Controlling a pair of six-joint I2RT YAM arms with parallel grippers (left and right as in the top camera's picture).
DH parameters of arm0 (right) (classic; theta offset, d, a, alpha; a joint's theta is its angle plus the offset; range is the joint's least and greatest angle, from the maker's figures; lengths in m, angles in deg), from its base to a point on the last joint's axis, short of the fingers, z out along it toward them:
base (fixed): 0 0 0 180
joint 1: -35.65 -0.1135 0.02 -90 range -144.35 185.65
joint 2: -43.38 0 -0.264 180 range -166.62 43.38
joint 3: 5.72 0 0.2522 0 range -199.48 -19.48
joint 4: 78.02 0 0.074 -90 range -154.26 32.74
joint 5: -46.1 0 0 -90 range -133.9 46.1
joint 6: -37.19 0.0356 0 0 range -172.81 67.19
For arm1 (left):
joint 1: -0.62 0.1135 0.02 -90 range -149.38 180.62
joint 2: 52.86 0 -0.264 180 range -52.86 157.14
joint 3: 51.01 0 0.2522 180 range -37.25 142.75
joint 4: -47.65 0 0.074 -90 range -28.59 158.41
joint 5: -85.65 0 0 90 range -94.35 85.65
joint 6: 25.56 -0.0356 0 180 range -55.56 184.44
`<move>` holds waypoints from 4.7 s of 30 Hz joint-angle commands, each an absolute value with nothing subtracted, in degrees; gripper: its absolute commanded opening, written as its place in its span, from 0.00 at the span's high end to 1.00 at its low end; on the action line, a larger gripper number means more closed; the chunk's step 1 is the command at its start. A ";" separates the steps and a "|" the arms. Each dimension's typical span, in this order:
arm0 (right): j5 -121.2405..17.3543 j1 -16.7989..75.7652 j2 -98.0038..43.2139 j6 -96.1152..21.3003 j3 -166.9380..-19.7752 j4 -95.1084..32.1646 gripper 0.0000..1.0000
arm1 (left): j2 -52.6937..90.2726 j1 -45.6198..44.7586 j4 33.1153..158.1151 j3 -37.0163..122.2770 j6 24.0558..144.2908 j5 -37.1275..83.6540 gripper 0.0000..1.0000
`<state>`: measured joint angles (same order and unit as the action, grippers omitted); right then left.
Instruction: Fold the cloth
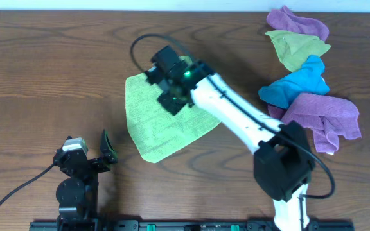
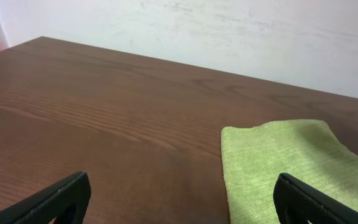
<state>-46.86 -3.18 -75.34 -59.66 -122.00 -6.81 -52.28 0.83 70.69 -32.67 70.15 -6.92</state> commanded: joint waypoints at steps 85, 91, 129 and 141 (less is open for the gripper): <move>-51.12 -1.28 -63.49 -47.79 -78.13 -21.95 0.99 | -52.61 0.70 71.32 -34.44 69.15 -7.51 0.05; -47.10 -2.24 -63.38 -44.55 -78.16 -21.14 0.99 | -52.61 0.70 71.32 -34.44 69.15 -7.51 0.05; -63.63 -0.97 -27.65 -44.05 -78.75 -26.91 0.01 | -52.10 0.59 53.75 -34.44 103.96 11.33 0.05; -72.85 9.89 -27.65 -41.21 -78.79 -29.17 0.01 | -13.59 0.65 55.02 -15.57 94.04 22.28 0.04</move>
